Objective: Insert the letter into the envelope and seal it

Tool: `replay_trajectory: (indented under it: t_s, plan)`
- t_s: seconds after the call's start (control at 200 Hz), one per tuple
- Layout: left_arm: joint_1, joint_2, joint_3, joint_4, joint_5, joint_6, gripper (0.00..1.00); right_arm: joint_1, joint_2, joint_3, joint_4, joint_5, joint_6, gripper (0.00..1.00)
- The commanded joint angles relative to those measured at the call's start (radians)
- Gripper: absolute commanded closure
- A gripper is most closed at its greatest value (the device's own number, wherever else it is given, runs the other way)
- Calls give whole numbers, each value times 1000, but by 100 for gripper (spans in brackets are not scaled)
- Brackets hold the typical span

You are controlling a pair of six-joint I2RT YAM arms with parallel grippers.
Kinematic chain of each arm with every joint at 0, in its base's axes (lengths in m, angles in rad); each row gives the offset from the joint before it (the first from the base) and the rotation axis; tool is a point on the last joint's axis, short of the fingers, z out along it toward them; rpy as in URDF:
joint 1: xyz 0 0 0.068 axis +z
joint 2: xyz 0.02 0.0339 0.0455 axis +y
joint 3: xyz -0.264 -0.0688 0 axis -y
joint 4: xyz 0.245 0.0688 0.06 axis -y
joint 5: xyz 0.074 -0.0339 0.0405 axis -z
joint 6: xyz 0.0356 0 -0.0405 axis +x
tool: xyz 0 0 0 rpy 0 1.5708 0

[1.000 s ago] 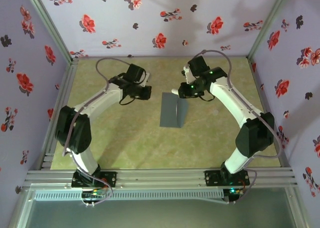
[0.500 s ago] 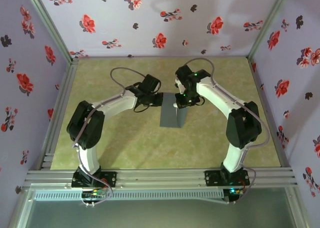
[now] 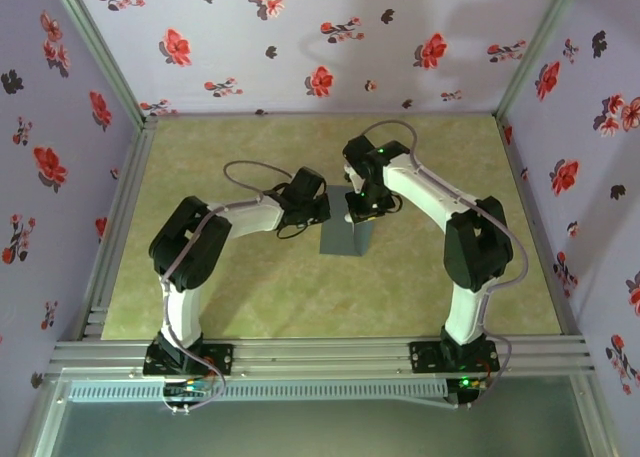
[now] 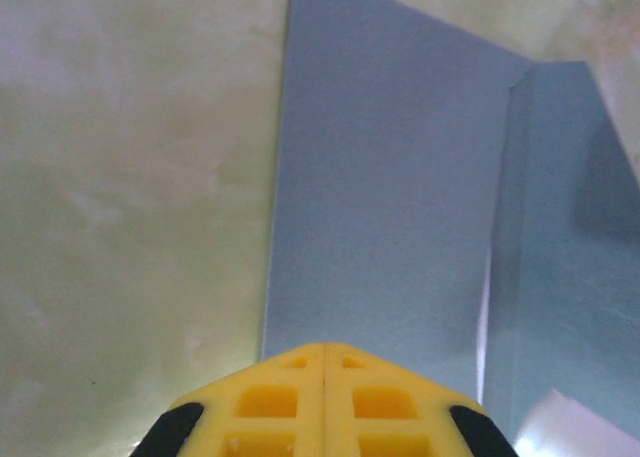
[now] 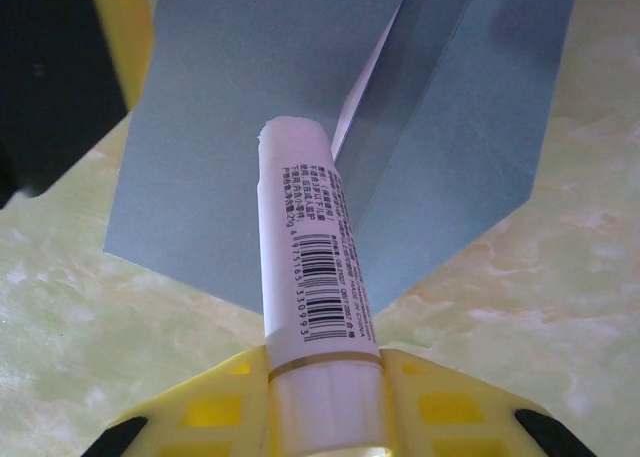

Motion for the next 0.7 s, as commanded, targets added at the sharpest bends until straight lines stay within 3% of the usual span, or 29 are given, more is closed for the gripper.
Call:
replay_trajectory:
  t_s: [0.0, 0.695]
  plan:
    - [-11, 19, -14, 61, -15, -65, 100, 13, 18, 28, -31, 12, -14, 87]
    - [-20, 66, -39, 62, 6, -68, 100, 23, 121, 74, -98, 35, 18, 89]
